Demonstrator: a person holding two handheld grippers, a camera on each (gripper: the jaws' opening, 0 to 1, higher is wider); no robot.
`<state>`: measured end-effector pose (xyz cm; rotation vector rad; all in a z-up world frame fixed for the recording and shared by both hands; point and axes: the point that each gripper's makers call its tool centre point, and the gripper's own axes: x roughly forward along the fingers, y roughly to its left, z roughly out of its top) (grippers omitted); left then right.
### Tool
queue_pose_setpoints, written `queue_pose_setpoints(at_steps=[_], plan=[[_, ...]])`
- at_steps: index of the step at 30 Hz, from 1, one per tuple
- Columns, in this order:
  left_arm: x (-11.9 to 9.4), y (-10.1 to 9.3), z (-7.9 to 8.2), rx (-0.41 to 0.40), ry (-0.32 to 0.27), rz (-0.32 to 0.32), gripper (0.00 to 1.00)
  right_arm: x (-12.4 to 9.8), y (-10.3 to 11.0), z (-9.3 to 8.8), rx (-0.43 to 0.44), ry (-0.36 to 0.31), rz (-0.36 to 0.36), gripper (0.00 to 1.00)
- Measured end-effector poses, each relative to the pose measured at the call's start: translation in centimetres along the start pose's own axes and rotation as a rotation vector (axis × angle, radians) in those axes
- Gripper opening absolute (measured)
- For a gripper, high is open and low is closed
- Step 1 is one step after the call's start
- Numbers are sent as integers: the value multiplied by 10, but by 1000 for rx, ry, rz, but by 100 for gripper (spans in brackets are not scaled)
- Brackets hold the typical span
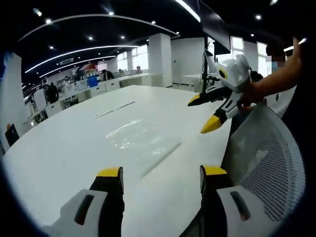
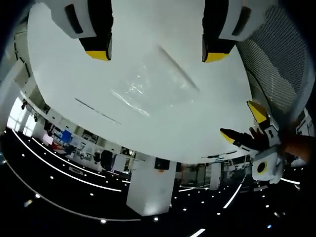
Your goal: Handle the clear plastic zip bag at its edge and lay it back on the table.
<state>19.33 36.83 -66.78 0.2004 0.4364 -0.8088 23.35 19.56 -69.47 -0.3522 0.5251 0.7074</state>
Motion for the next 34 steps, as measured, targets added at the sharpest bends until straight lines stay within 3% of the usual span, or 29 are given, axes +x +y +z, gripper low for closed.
queue_pose_setpoints(at_steps=[11, 14, 24, 34], plan=[[-4, -6, -4, -25, -5, 3, 71, -13, 7, -7, 65, -37, 5, 95], [-5, -8, -5, -3, 2, -2, 72, -16, 12, -7, 46, -50, 11, 99], [-5, 0, -5, -11, -26, 17, 89, -18, 19, -4, 18, -57, 28, 100], [-6, 5, -4, 6, -44, 39, 99, -18, 21, -4, -3, -57, 34, 100]])
